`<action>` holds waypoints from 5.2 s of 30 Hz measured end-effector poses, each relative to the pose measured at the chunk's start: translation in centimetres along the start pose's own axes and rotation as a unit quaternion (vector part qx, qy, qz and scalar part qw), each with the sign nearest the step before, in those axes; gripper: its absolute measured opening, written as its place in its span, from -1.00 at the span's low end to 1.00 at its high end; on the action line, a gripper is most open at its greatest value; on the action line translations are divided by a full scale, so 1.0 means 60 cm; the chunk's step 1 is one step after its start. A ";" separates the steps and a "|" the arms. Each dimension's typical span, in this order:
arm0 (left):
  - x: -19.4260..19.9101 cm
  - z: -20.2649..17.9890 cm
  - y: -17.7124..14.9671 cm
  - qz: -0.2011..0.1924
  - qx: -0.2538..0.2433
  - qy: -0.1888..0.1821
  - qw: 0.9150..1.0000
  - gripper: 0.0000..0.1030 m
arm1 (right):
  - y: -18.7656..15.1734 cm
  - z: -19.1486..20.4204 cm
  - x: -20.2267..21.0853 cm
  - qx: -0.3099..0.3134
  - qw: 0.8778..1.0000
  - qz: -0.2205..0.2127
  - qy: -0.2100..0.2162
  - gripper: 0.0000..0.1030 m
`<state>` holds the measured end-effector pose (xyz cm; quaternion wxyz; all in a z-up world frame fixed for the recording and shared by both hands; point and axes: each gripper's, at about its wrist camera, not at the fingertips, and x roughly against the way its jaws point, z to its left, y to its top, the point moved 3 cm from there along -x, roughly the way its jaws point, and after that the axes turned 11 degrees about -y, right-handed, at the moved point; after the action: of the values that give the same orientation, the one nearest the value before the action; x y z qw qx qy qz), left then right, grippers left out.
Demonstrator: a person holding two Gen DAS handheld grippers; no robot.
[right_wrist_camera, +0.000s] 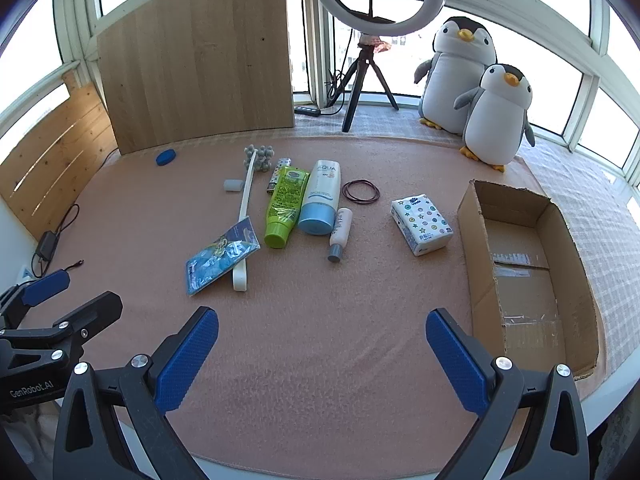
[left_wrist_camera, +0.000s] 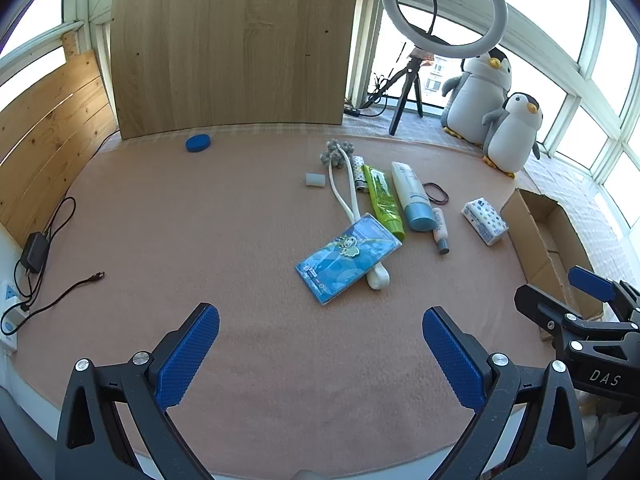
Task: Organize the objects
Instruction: 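Move the left tool toward the blue card package on the table, then lower the left tool and close its fingers on the blue card package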
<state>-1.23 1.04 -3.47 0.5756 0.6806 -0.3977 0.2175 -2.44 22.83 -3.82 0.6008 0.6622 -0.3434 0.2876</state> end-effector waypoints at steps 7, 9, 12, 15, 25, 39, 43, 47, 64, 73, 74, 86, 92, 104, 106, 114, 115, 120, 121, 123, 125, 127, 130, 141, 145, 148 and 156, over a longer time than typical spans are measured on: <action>-0.002 -0.001 -0.005 0.003 -0.002 -0.003 1.000 1.00 | -0.004 0.000 0.000 -0.002 1.000 0.004 -0.001 0.99; -0.003 -0.001 -0.005 0.004 -0.002 -0.004 1.000 1.00 | -0.005 -0.001 0.000 -0.003 1.000 0.004 -0.001 0.99; -0.005 0.000 -0.007 0.006 -0.002 -0.006 1.000 1.00 | -0.006 0.000 0.000 -0.004 1.000 0.006 -0.001 0.99; -0.006 0.002 -0.009 0.008 -0.002 -0.007 1.000 1.00 | -0.007 0.002 -0.002 -0.003 1.000 0.008 -0.001 0.99; -0.005 0.008 -0.011 0.007 0.004 -0.008 1.000 1.00 | -0.008 0.008 -0.002 0.001 1.000 0.009 0.002 0.99; -0.014 0.008 -0.006 0.012 0.001 -0.012 1.000 1.00 | -0.008 0.013 -0.007 0.000 1.000 0.013 0.003 0.99; -0.018 0.009 -0.004 0.014 0.000 -0.012 1.000 1.00 | -0.008 0.012 -0.007 0.000 1.000 0.013 0.003 0.99; -0.025 0.014 -0.003 0.018 0.003 -0.012 1.000 1.00 | -0.007 0.011 -0.011 -0.001 1.000 0.016 0.002 0.99; -0.067 0.036 0.022 0.026 -0.016 -0.007 1.000 1.00 | 0.002 0.010 -0.031 -0.007 1.000 0.024 -0.006 0.99; -0.117 0.022 0.047 0.044 -0.047 -0.016 0.998 1.00 | -0.005 -0.011 -0.040 -0.024 0.999 0.037 -0.021 0.99; -0.124 0.018 0.051 0.045 -0.050 -0.019 0.998 1.00 | -0.006 -0.014 -0.039 -0.026 0.999 0.037 -0.023 0.99; -0.218 -0.032 0.094 0.071 -0.079 -0.024 0.994 1.00 | -0.024 -0.063 -0.043 -0.061 0.996 0.050 -0.047 0.99; -0.265 -0.050 0.103 0.083 -0.089 -0.010 0.992 1.00 | -0.031 -0.079 -0.046 -0.071 0.995 0.056 -0.052 0.98; -0.325 -0.049 0.111 0.108 -0.107 0.028 0.988 1.00 | -0.035 -0.095 -0.056 -0.081 0.993 0.063 -0.054 0.99; -0.329 -0.043 0.110 0.111 -0.106 0.031 0.988 1.00 | -0.034 -0.094 -0.057 -0.080 0.993 0.064 -0.053 0.98; -0.322 -0.004 0.111 0.110 -0.087 0.043 0.989 1.00 | -0.033 -0.084 -0.062 -0.070 0.994 0.066 -0.050 0.98; -0.320 0.004 0.111 0.109 -0.084 0.046 0.989 1.00 | -0.032 -0.083 -0.062 -0.069 0.994 0.067 -0.049 0.99; -0.307 0.048 0.113 0.104 -0.060 0.051 0.991 0.98 | -0.031 -0.079 -0.061 -0.066 0.994 0.067 -0.050 0.98; -0.304 0.056 0.114 0.102 -0.055 0.047 0.992 0.97 | -0.031 -0.079 -0.060 -0.065 0.994 0.066 -0.049 0.98; -0.296 0.072 0.114 0.099 -0.051 0.047 0.993 0.97 | -0.030 -0.079 -0.059 -0.064 0.995 0.065 -0.050 0.98; -0.288 0.086 0.112 0.099 -0.053 0.046 0.993 0.97 | -0.030 -0.080 -0.060 -0.065 0.995 0.066 -0.049 0.98; -0.287 0.099 0.106 0.113 -0.056 0.033 0.991 0.97 | -0.032 -0.080 -0.061 -0.065 0.994 0.068 -0.047 0.98; -0.288 0.115 0.096 0.130 -0.054 0.030 0.990 0.97 | -0.034 -0.074 -0.063 -0.063 0.994 0.071 -0.045 0.98; -0.230 0.124 0.069 0.126 -0.053 -0.034 0.990 0.95 | -0.041 -0.055 -0.062 -0.050 0.995 0.075 -0.038 0.98; -0.238 0.169 0.052 0.147 -0.039 -0.025 0.988 0.95 | -0.042 -0.052 -0.062 -0.050 0.995 0.076 -0.036 0.98; -0.242 0.193 0.044 0.154 -0.023 -0.024 0.988 0.95 | -0.044 -0.046 -0.064 -0.048 0.995 0.079 -0.035 0.98; -0.258 0.186 0.020 0.174 -0.019 -0.050 0.983 0.91 | -0.047 -0.034 -0.061 -0.038 0.995 0.080 -0.033 0.98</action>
<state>-13.13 -5.17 -17.13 0.5215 0.5998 -0.5424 0.2722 -2.30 25.37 -8.20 0.5889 0.6181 -0.4260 0.2995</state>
